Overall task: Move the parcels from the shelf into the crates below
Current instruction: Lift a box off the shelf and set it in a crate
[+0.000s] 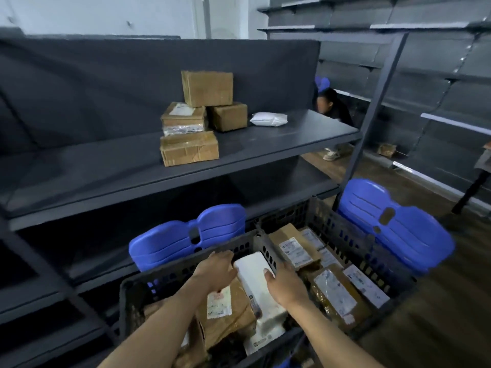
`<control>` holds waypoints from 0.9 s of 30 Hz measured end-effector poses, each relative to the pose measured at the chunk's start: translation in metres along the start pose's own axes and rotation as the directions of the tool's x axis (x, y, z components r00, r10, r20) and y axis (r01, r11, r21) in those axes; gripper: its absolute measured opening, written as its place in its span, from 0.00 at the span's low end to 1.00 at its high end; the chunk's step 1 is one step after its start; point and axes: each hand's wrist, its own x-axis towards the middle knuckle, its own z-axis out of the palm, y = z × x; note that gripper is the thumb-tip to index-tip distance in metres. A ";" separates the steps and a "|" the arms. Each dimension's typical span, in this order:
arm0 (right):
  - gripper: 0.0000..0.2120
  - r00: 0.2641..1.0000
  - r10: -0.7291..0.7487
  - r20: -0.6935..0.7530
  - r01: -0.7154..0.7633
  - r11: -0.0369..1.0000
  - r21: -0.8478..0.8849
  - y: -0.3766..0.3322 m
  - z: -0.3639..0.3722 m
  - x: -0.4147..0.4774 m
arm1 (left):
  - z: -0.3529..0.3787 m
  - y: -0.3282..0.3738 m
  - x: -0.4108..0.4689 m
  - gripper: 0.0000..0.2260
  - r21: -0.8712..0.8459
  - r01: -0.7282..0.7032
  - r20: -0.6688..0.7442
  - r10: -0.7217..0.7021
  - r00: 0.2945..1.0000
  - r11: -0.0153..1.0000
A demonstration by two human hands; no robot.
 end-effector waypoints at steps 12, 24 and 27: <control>0.28 0.948 -0.319 0.009 0.319 0.948 0.006 -0.029 -0.078 0.064 | -0.043 0.021 -0.018 0.24 -0.316 0.305 -0.276 -0.395 0.876 0.898; 0.30 0.841 -0.537 -0.067 0.526 0.840 -0.136 -0.131 -0.120 0.163 | -0.129 -0.032 0.023 0.25 -0.293 0.398 -0.437 -0.492 0.753 0.869; 0.30 0.819 -0.572 -0.051 0.554 0.811 -0.188 -0.147 -0.127 0.180 | -0.149 -0.039 0.034 0.26 -0.283 0.407 -0.466 -0.496 0.733 0.868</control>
